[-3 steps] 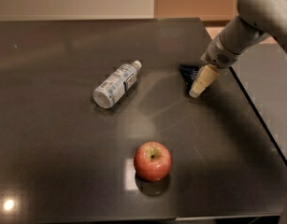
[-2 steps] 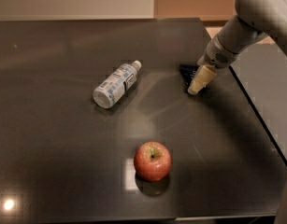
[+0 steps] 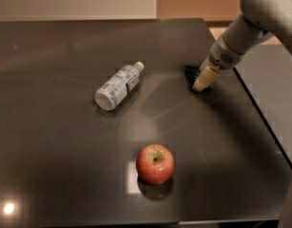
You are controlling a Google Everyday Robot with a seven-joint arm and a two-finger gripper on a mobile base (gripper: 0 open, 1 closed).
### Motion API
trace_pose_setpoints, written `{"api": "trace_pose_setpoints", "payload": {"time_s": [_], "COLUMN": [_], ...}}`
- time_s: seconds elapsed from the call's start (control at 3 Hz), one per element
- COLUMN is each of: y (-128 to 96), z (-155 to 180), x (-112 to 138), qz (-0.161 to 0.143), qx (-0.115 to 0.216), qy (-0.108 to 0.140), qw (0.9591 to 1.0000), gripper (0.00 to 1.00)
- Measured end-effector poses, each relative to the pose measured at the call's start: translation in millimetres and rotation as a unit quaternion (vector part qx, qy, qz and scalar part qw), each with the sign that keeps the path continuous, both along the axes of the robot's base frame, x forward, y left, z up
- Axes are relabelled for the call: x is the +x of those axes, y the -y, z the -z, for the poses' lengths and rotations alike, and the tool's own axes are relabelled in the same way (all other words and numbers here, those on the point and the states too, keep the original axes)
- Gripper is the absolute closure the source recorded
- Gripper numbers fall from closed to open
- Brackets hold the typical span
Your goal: Move rxbar blueberry near apple
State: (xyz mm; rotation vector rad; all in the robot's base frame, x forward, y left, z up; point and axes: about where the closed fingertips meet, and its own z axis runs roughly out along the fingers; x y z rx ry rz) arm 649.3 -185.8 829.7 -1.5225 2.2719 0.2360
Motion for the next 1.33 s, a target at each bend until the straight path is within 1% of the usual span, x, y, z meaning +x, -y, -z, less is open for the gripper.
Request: {"api": "trace_pose_setpoints", "payload": {"time_s": [0.33,0.67,1.0,1.33], "y": [3,-3,-13,-27], "z": [-1,-10,-21,-30], "x": [-3,-21,-49,-81], "qz": [0.002,-0.014,-0.047,-0.087], "qx": [-0.002,0.004,0.007,0.012], "qy": [-0.002,-0.004,-0.009,-0.02], "qw": [1.0,0.9999,0.9988,0.996], "gripper": [0.93,1.0,1.0,1.0]}}
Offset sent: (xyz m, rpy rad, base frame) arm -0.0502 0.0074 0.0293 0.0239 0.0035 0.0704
